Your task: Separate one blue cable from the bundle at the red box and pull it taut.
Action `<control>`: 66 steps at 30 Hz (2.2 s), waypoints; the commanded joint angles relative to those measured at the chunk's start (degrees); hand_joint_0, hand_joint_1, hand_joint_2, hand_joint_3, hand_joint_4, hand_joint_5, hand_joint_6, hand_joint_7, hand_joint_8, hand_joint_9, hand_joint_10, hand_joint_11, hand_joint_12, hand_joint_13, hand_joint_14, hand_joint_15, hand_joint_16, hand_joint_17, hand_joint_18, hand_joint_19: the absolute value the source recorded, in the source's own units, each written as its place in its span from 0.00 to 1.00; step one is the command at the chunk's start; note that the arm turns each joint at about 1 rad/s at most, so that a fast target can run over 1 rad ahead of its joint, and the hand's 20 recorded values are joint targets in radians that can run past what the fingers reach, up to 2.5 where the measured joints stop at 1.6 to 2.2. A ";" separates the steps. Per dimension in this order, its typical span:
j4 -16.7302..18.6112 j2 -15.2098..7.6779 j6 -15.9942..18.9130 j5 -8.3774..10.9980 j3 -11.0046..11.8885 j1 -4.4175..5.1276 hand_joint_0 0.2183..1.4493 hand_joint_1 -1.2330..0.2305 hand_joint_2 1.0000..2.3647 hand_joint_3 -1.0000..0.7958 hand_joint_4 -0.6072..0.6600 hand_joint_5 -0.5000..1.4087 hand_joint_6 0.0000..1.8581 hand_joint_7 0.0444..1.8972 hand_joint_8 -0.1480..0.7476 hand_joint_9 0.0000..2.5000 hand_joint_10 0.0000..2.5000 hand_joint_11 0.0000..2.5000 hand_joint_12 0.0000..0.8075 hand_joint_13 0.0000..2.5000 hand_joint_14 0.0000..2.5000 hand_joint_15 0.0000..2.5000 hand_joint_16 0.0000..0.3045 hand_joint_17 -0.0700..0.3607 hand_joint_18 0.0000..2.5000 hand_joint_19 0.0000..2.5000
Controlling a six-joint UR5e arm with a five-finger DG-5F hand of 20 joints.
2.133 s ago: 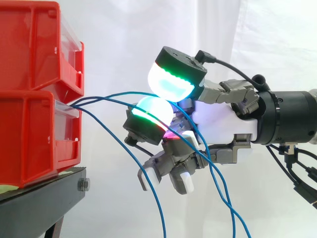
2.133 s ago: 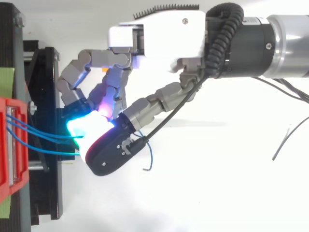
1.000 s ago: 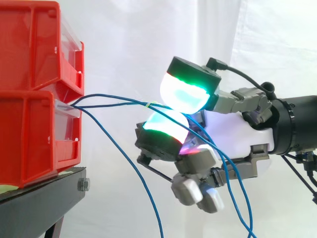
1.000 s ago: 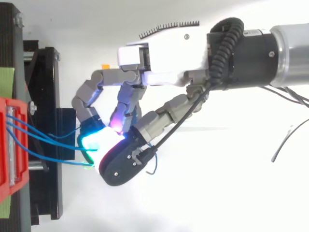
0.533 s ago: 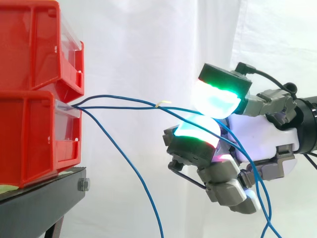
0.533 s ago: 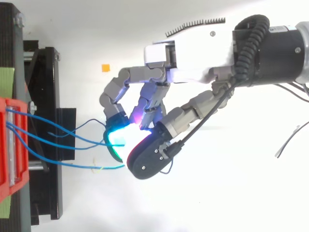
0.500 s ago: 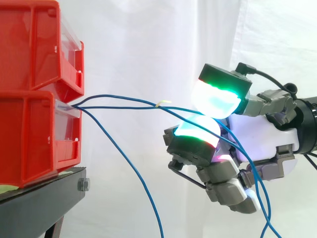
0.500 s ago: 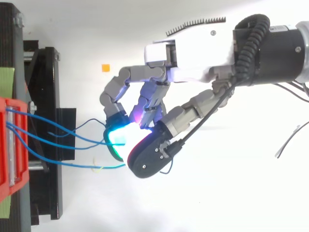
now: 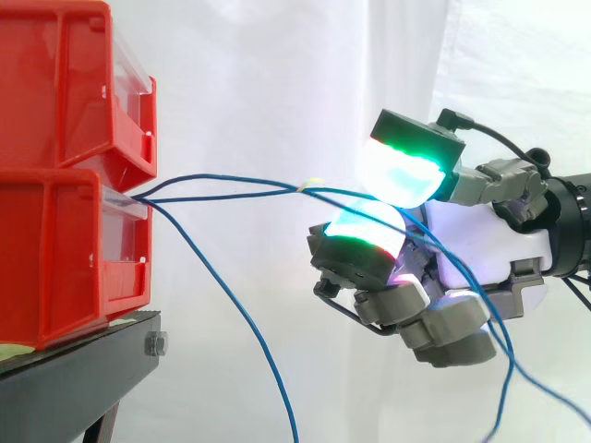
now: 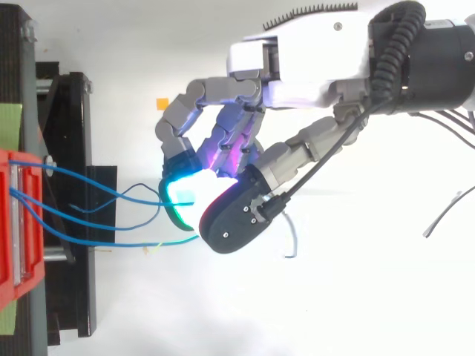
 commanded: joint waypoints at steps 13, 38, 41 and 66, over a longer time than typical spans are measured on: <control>0.38 0.00 0.02 0.06 -0.02 0.07 0.36 0.34 0.01 0.38 0.48 0.21 0.47 0.58 0.57 0.32 0.02 0.54 0.44 0.44 0.16 0.57 0.12 0.36 0.47 0.49; 1.35 0.00 -0.15 0.15 -0.02 -0.02 0.36 0.34 0.01 0.37 0.48 0.21 0.47 0.58 0.59 0.28 0.00 0.40 0.41 0.29 0.00 0.17 0.11 0.34 0.34 0.16; 1.44 0.00 -0.15 0.15 -0.11 0.07 0.36 0.34 0.01 0.37 0.49 0.21 0.47 0.58 0.58 0.29 0.00 0.43 0.42 0.36 0.01 0.30 0.11 0.34 0.36 0.20; 2.84 0.00 -0.50 0.15 -0.11 0.33 0.36 0.35 0.01 0.37 0.48 0.21 0.47 0.58 0.58 0.29 0.00 0.50 0.45 0.39 0.20 0.55 0.15 0.39 0.39 0.35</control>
